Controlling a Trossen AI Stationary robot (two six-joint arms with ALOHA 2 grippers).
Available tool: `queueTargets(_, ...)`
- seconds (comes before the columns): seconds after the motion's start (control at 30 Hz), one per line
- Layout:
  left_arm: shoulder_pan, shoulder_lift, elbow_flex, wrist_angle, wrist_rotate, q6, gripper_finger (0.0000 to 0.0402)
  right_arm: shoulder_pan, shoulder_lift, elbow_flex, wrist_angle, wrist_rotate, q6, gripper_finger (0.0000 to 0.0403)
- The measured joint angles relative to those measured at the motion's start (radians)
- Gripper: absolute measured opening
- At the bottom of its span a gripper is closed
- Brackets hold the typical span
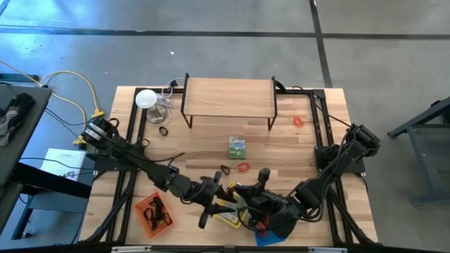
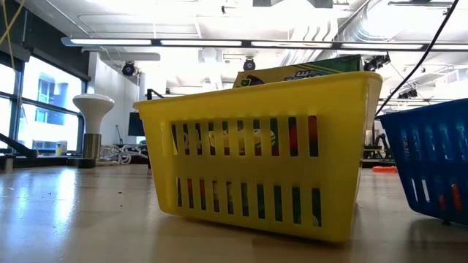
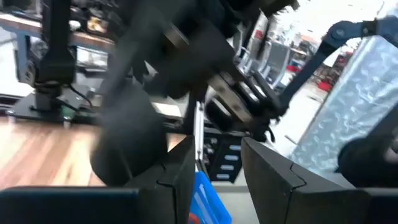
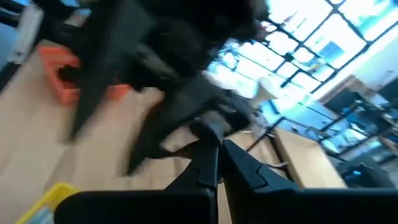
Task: Pick & Place Office Desk Supplies
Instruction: Put the bottom right black rubber band into the orange bin
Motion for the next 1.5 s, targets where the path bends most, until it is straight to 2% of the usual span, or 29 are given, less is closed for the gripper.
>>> queueTargets(0.2, -0.004, 0.0, 0.0, 0.012, -0.025, 0.019, 0.0125, 0.012, 0.0, 0.0, 0.006, -0.009, 0.0, 0.0002)
queueTargets(0.33, -0.016, 0.0, 0.0, 0.006, -0.144, 0.037, 0.0125, 0.02, 0.0, 0.0, 0.006, -0.008, 0.008, 0.0002)
queueTargets(0.7, -0.083, 0.0, 0.0, 0.014, -0.387, 0.331, 0.0125, 0.027, 0.0, 0.0, 0.005, -0.018, 0.02, 0.0002)
queueTargets(0.8, -0.092, 0.0, 0.0, 0.02, -0.435, 0.364, 0.0125, 0.027, 0.0, 0.0, 0.005, -0.035, 0.033, 0.0002)
queueTargets(1.0, -0.093, 0.0, 0.0, 0.019, -0.468, 0.384, 0.0125, 0.023, 0.0, 0.0, 0.003, -0.044, 0.042, 0.0002)
queueTargets(1.17, -0.098, 0.0, 0.0, 0.015, -0.593, 0.461, 0.0125, 0.024, 0.0, 0.0, 0.002, -0.046, 0.043, 0.0002)
queueTargets(1.3, -0.095, 0.0, 0.0, 0.015, -0.579, 0.469, 0.0125, 0.024, 0.0, 0.0, 0.002, -0.072, 0.044, 0.0002)
queueTargets(1.5, -0.089, 0.0, 0.0, 0.013, -0.474, 0.464, 0.0125, 0.024, 0.0, 0.0, -0.001, -0.074, 0.046, 0.0002)
